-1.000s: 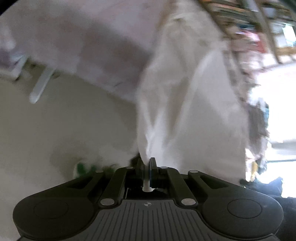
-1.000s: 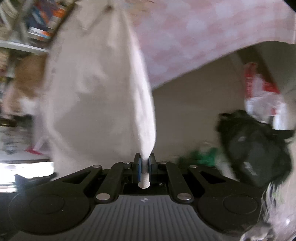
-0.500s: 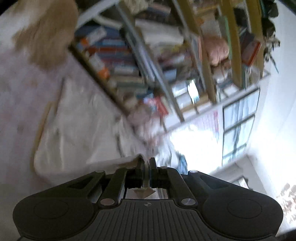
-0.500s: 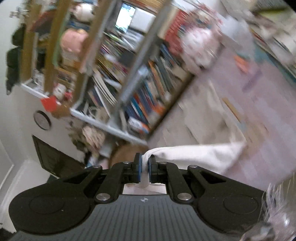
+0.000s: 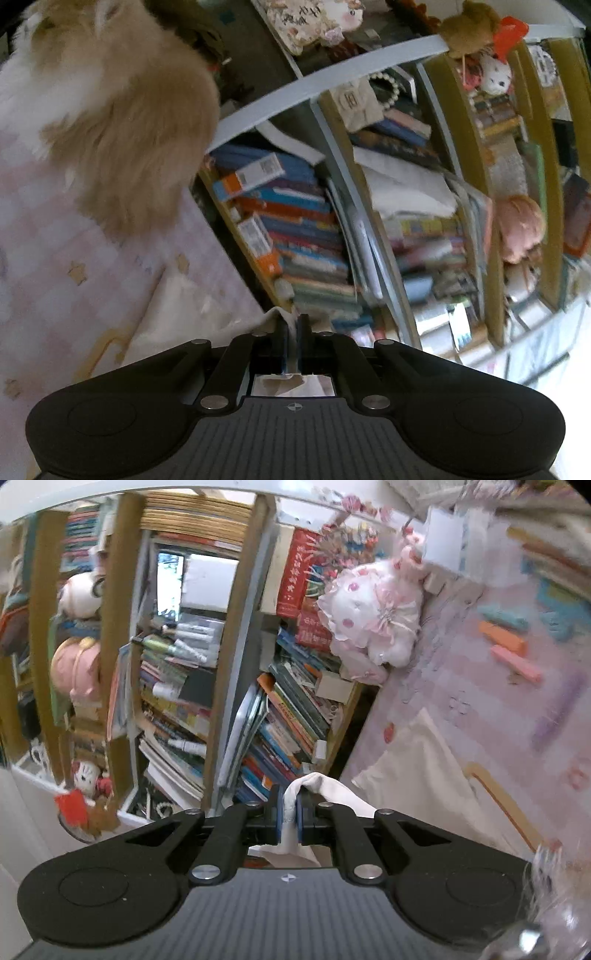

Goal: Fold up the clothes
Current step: 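Lift the hem with both grippers and carry it toward the collar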

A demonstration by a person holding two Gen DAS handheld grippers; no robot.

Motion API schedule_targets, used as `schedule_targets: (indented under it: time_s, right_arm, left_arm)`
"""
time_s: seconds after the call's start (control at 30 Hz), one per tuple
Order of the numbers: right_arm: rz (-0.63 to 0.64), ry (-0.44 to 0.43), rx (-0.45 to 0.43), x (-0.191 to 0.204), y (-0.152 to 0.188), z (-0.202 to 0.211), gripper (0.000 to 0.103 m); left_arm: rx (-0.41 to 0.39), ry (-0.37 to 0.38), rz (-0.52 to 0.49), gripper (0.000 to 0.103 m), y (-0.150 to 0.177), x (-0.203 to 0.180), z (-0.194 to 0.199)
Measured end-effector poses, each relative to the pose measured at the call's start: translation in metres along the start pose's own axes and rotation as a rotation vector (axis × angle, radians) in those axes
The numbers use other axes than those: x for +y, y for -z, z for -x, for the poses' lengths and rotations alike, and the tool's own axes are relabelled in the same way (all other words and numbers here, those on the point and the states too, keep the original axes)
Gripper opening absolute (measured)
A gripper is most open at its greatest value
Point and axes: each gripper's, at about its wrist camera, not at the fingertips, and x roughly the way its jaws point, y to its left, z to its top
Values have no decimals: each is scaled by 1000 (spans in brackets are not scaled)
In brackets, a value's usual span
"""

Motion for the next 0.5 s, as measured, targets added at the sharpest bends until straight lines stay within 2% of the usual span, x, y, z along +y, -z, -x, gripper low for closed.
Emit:
schedule_targets:
  time_s: [0.07, 0.23, 0.37, 0.5]
  right_arm:
    - [-24, 0, 16, -6, -18, -24, 7]
    - [-52, 64, 94, -27, -50, -79, 7]
    - [-79, 122, 118, -48, -58, -111, 7]
    - [-88, 176, 115, -63, -60, -131, 7]
  left_arm:
    - [-18, -37, 2, 3, -3, -4, -17]
    - [-8, -165, -6, 3, -10, 0, -65]
    - [22, -235, -4, 3, -17, 10, -99]
    - [58, -267, -8, 3, -27, 20, -127]
